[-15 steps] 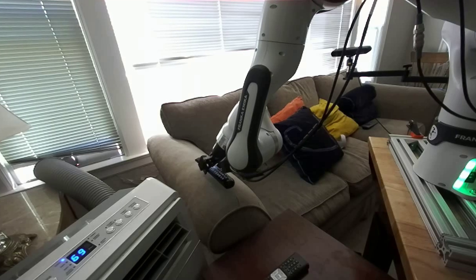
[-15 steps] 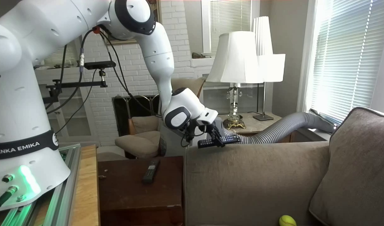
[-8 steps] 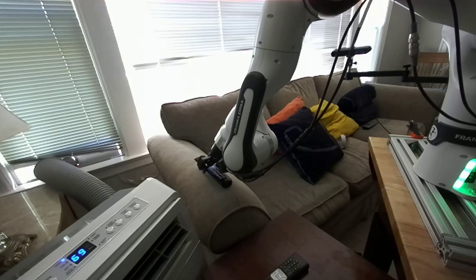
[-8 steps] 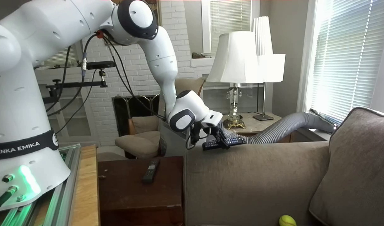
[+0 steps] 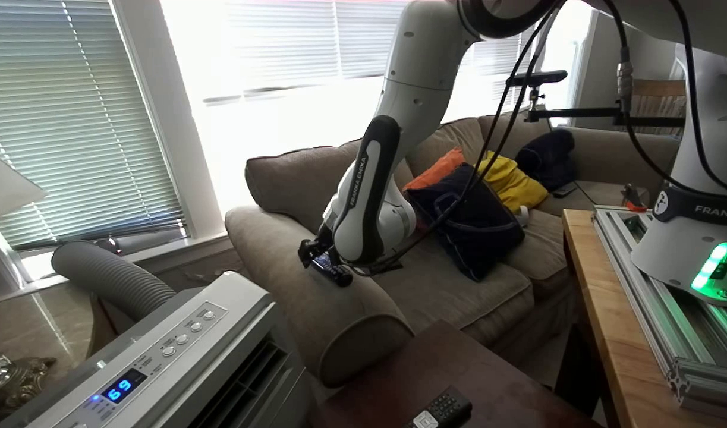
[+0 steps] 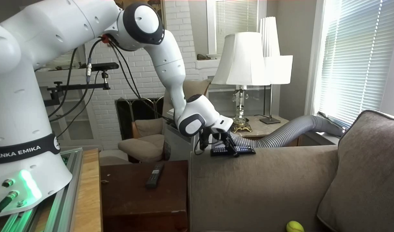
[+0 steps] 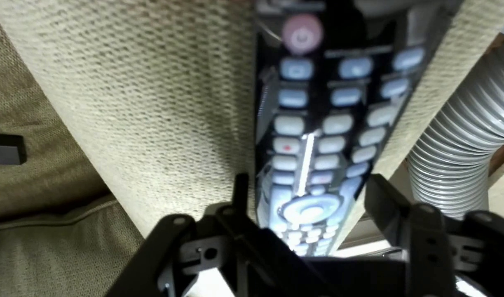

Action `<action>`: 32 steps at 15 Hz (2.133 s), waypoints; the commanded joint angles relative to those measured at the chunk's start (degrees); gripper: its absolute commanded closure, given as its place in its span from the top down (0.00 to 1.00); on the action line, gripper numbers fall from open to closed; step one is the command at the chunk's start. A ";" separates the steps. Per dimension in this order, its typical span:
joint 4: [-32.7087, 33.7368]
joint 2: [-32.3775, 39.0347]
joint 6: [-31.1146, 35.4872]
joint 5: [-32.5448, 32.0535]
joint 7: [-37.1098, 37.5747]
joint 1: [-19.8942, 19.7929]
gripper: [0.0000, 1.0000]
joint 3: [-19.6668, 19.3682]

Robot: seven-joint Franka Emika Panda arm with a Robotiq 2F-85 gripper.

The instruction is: Put the remote on the hand of the couch

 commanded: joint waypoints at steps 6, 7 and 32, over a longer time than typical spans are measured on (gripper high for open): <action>-5.59 -7.53 1.40 -1.73 -4.29 -0.06 1.00 2.17; -7.82 -9.66 2.45 -1.47 -4.89 0.35 1.00 2.20; -30.74 -48.71 -49.47 -25.33 -30.10 -14.83 1.00 14.70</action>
